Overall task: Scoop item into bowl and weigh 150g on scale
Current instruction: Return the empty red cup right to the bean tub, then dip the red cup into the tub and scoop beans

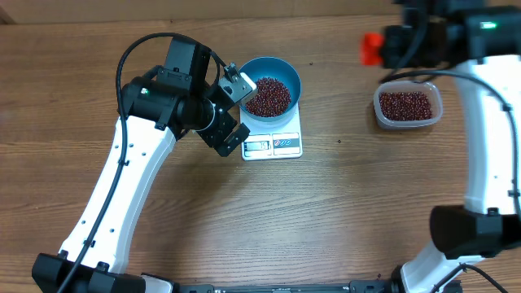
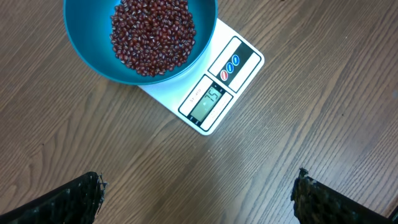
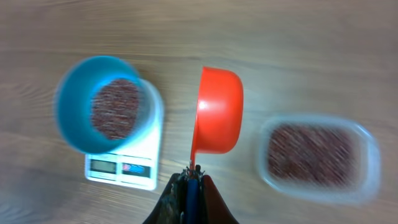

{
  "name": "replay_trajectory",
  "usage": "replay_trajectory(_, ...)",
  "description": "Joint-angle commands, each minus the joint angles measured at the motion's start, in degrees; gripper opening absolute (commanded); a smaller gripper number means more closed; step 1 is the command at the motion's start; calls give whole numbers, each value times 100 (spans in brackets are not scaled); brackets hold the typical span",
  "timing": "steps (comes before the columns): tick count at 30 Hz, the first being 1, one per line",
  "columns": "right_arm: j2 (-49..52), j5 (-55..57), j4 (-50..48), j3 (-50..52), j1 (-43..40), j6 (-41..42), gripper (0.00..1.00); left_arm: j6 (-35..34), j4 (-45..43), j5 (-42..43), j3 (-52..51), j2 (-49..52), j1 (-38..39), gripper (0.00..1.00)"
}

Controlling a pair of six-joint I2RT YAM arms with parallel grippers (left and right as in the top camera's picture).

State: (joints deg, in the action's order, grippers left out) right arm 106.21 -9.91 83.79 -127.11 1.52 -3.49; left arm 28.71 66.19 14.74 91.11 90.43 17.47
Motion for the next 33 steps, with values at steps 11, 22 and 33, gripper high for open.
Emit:
replay_trajectory(11,85,-79,286,669,-1818,-734,4,87,-4,7,-33,33,-20,100)
replay_trajectory(22,129,20,-911,2243,-1884,-728,4,87,-4,7,-33,33,-20,99)
replay_trajectory(33,385,195,-1499,2699,-1873,-730,4,87,-4,7,-33,33,-20,100)
